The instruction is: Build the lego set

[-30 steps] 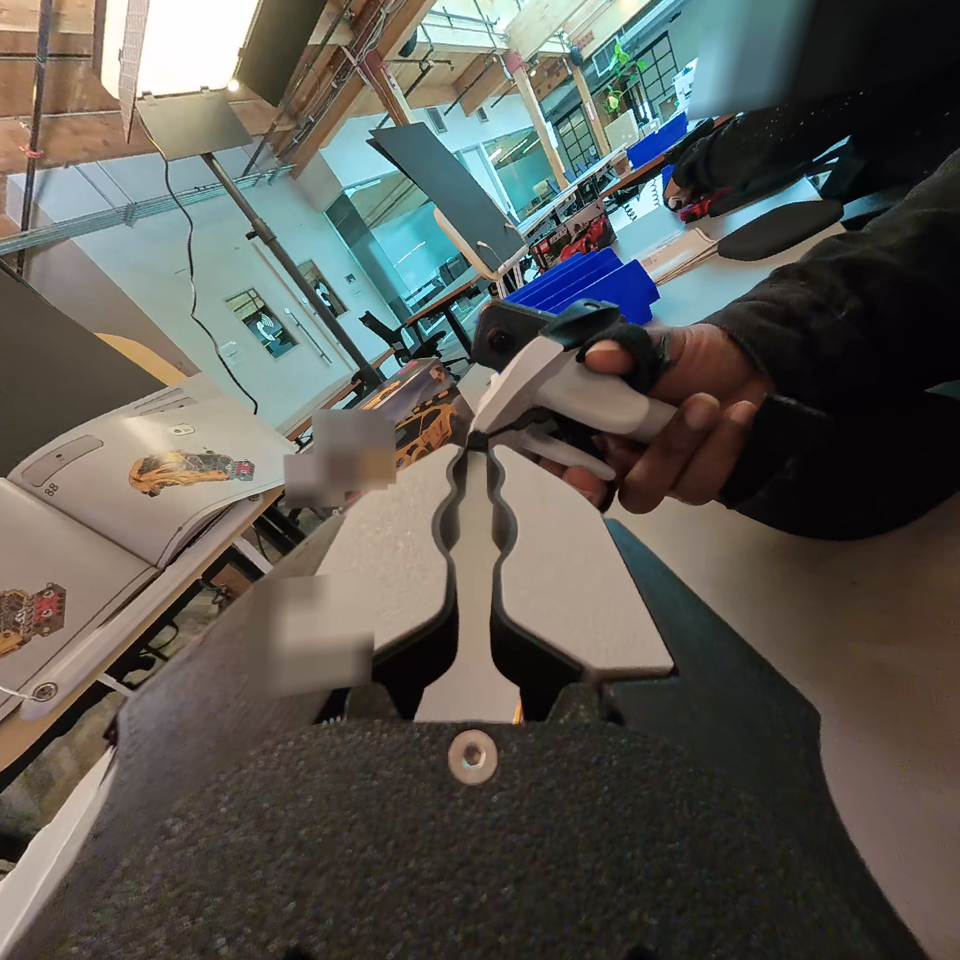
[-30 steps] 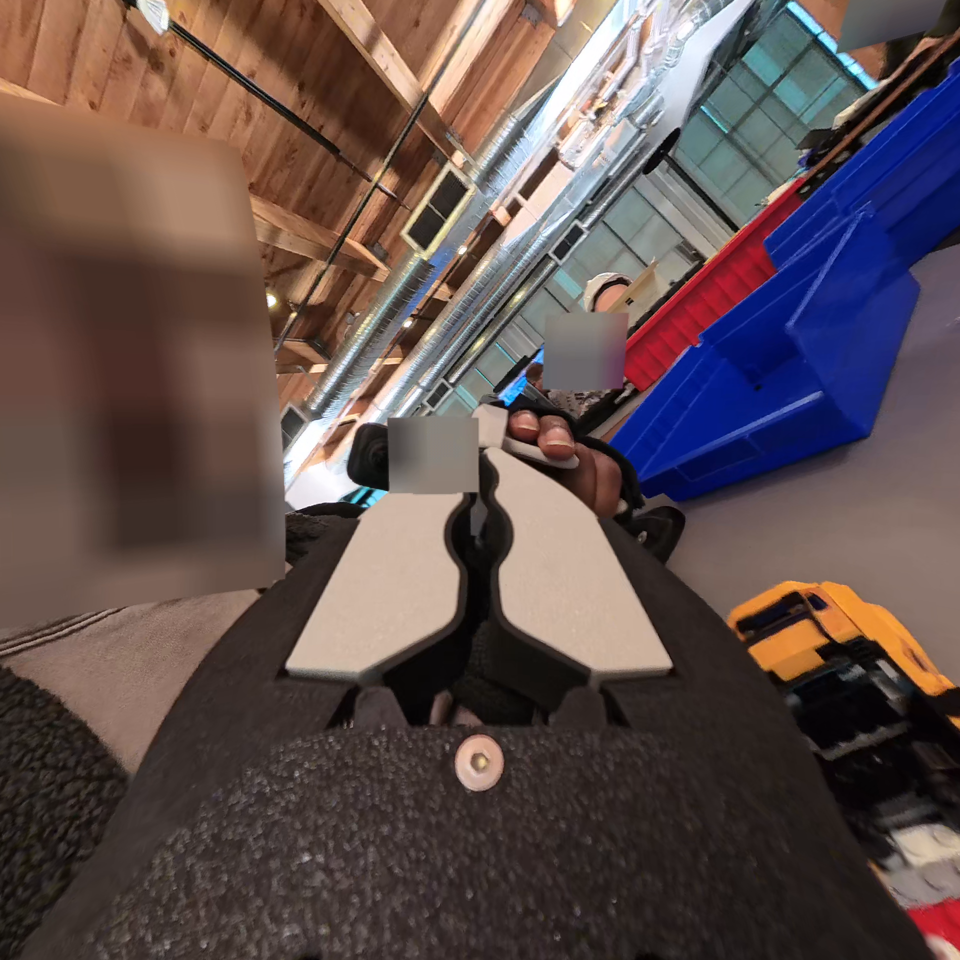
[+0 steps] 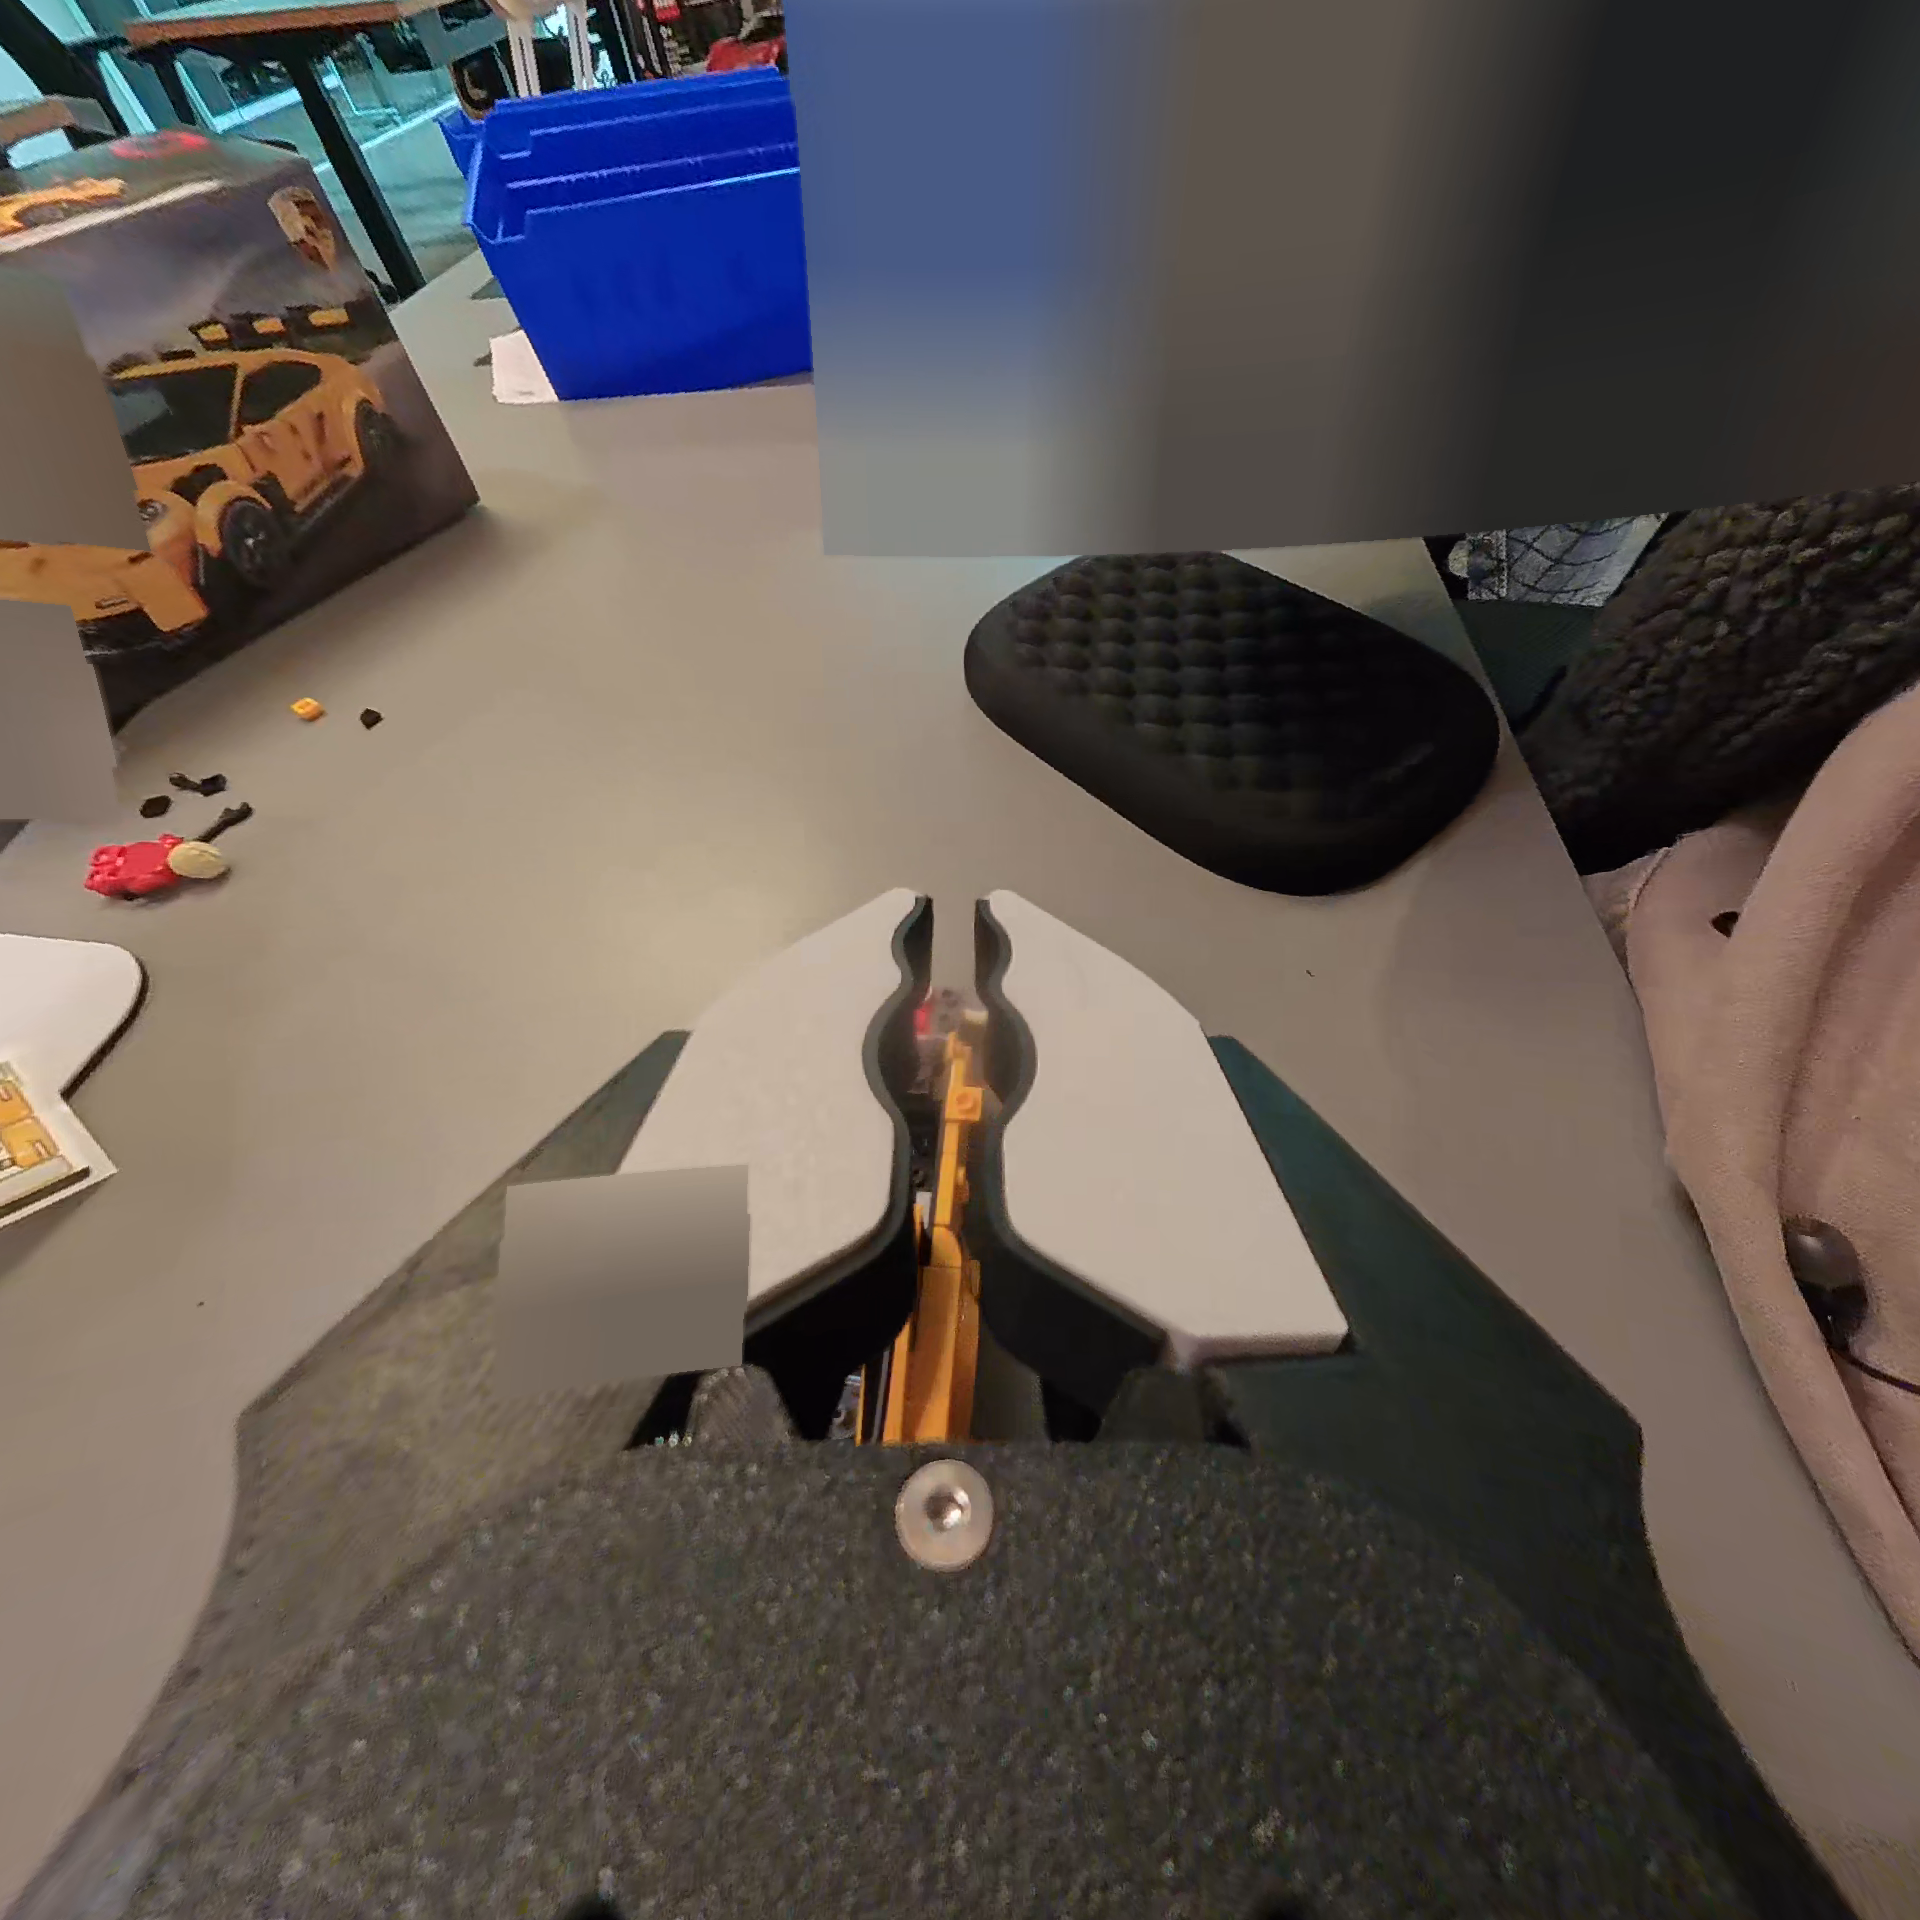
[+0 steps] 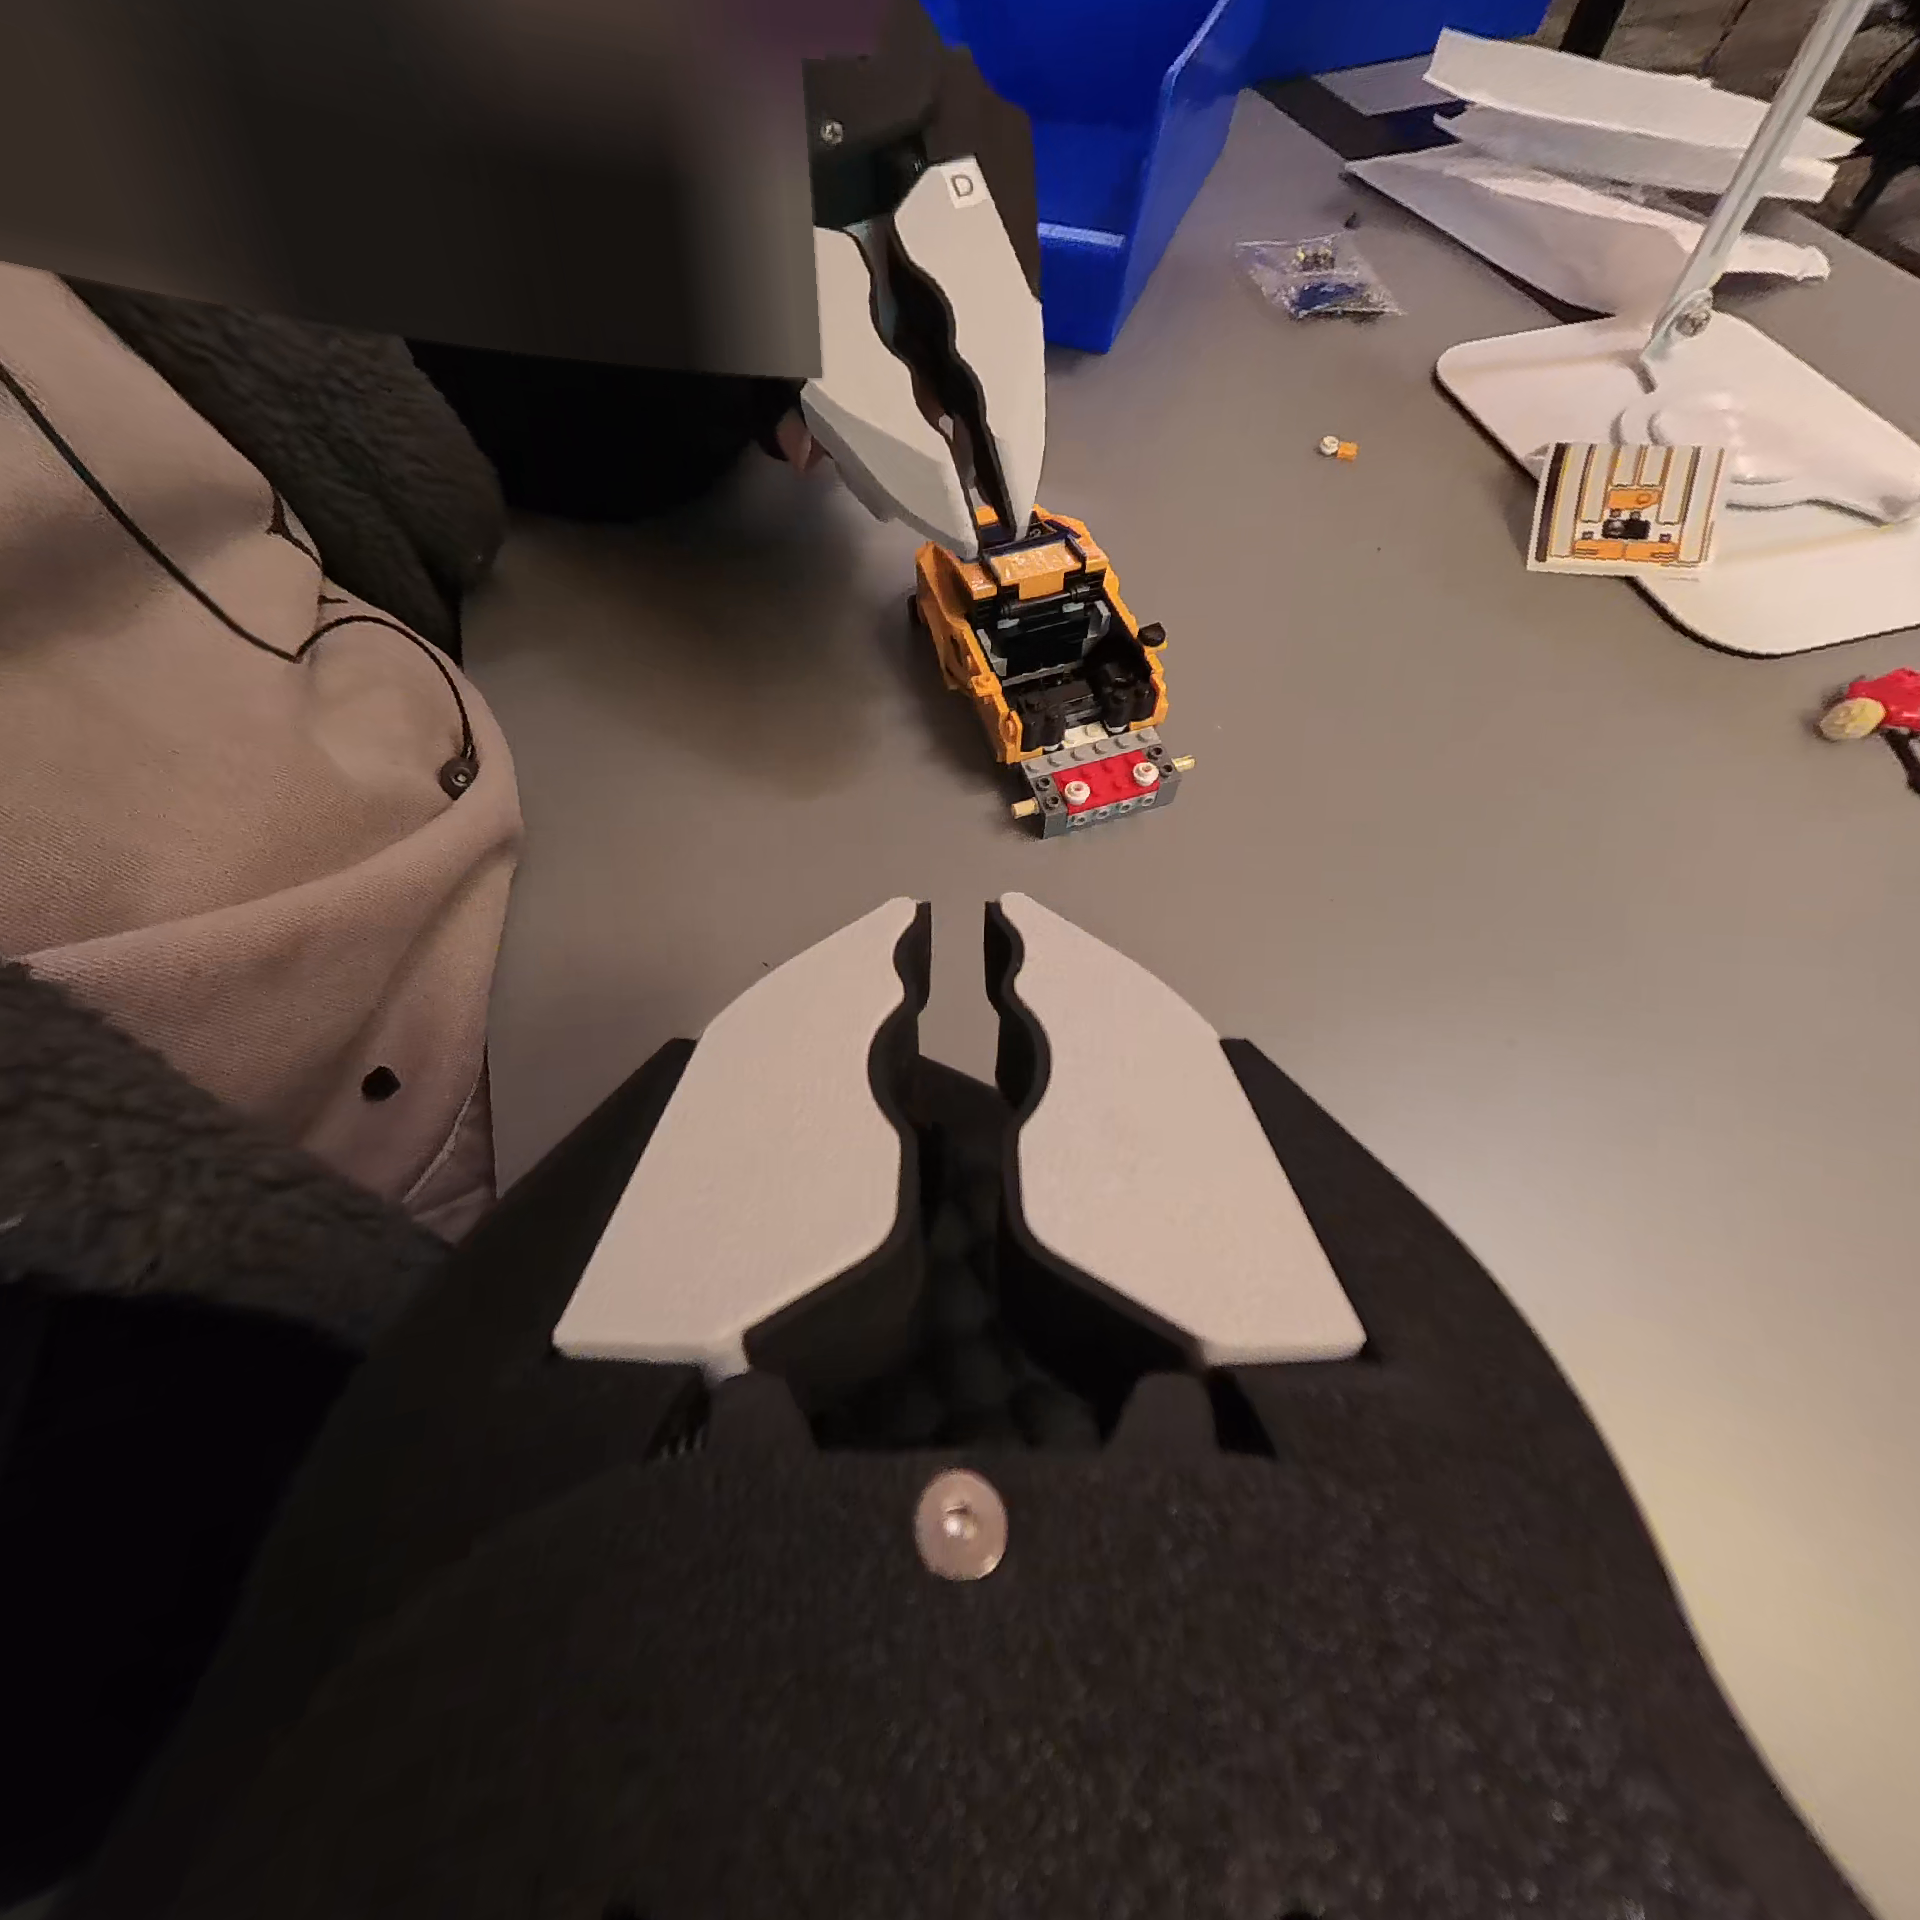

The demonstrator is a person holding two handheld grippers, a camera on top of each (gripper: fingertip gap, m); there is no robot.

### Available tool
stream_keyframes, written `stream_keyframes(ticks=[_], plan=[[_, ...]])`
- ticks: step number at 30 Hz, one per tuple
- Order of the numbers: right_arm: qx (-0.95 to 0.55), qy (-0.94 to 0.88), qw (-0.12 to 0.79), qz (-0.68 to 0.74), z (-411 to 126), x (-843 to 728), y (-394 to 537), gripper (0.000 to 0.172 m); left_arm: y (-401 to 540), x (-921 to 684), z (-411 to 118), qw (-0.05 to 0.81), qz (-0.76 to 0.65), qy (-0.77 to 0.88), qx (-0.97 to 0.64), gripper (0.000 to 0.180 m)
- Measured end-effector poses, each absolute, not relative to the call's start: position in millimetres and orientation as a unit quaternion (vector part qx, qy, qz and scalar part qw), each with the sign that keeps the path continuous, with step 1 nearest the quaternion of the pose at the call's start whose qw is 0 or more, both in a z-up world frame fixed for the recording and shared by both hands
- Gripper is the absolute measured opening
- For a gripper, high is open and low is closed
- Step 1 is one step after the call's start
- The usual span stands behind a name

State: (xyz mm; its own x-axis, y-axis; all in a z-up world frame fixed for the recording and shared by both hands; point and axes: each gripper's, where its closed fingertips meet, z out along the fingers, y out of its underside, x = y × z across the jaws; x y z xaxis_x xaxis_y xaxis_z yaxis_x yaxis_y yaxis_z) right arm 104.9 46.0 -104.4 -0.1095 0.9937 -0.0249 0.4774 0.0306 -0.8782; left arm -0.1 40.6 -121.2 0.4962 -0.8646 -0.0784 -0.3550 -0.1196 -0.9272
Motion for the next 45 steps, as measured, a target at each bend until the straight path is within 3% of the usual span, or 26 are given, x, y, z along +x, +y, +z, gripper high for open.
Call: stream_keyframes(ticks=[10,16,20,41,45], plan=[[-0.575,-0.635,0.323,0.402,-112.9,105.4,34.2,0.009,22.9,14.4,-122.0,0.47,-0.315,0.44,-0.697,0.009],[-0.575,-0.64,0.314,0.4,-119.9,107.6,21.0,0.009,-40.5,54.8,-130.6,0.338,-0.449,0.485,-0.67,0.014],[-0.575,-0.642,0.312,0.399,-123.8,110.9,9.9,0.009,-69.0,69.1,-146.4,0.279,-0.452,0.529,-0.662,0.017],[-0.57,-0.639,0.351,0.378,-117.0,148.4,-59.5,0.009,-124.8,69.5,-140.3,0.29,-0.393,0.532,-0.692,0.014],[-0.549,-0.666,0.302,0.405,-120.8,156.6,-95.0,0.009,-141.0,72.1,-140.7,0.289,-0.4,0.526,-0.693,0.014]])
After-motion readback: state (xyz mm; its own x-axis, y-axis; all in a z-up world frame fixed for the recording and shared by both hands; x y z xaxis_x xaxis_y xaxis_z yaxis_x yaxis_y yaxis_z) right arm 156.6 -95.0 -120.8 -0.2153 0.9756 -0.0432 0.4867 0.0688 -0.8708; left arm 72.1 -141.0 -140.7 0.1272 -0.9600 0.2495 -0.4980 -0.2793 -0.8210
